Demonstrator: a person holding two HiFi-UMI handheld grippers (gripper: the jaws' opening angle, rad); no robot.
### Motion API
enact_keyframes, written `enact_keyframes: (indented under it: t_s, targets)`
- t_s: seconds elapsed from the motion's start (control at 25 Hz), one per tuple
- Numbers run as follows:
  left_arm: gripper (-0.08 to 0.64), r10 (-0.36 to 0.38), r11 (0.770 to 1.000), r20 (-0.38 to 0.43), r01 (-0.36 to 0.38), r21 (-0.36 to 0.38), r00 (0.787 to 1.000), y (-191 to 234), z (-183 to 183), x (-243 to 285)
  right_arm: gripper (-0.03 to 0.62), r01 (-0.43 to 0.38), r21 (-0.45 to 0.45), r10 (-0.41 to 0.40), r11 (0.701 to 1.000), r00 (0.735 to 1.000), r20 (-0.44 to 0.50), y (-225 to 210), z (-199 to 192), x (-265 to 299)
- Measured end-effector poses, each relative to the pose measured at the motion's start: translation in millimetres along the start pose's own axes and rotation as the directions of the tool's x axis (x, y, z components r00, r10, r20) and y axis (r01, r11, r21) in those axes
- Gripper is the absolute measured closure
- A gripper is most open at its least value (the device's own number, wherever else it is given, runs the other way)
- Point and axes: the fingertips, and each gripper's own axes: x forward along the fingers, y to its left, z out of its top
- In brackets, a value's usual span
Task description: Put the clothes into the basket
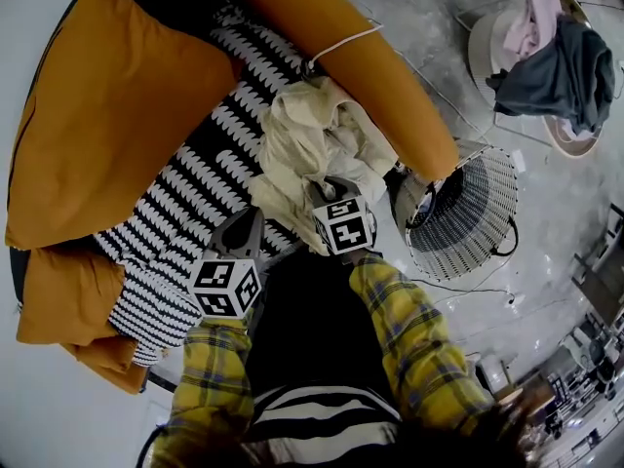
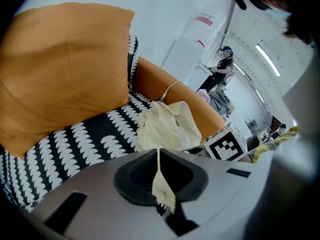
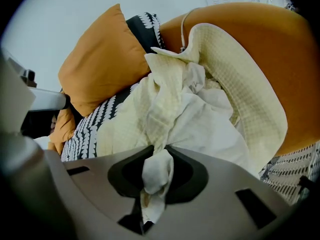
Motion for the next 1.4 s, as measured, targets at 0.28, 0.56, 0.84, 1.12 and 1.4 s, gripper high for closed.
enact_keyframes:
  t_s: [0.28, 0.56, 0.84, 1.12, 1.4]
  targets:
    - [0.534, -0.010, 1.000, 0.029, 0.009, 0.026, 1.000, -8, 14, -26, 0.526, -0.046, -0.014, 0.047, 0.999, 0.995, 0.088, 32, 15, -47]
    - [0.534, -0.052, 0.995, 0.061, 0.047, 0.084, 0.997, -32, 41, -42, 0.526, -0.085, -0.038, 0.092, 0.996, 0.968, 0.232, 53, 46, -124]
    - [0.534, -0.078, 0.987, 0.077, 0.066, 0.146, 0.994, -64, 61, -65, 0.528, -0.112, -0.003, 0.105, 0.994, 0.920, 0.377, 64, 69, -200]
    - [0.534, -0.129, 0.968, 0.118, 0.099, 0.230, 0.985, -108, 73, -89, 0.528, -0.135, -0.033, 0.132, 0.990, 0.842, 0.522, 77, 76, -278]
    - [0.534, -0.238, 0.923, 0.145, 0.176, 0.343, 0.960, -193, 94, -102, 0.528, -0.107, -0.025, 0.097, 0.994, 0.746, 0.659, 59, 76, -372]
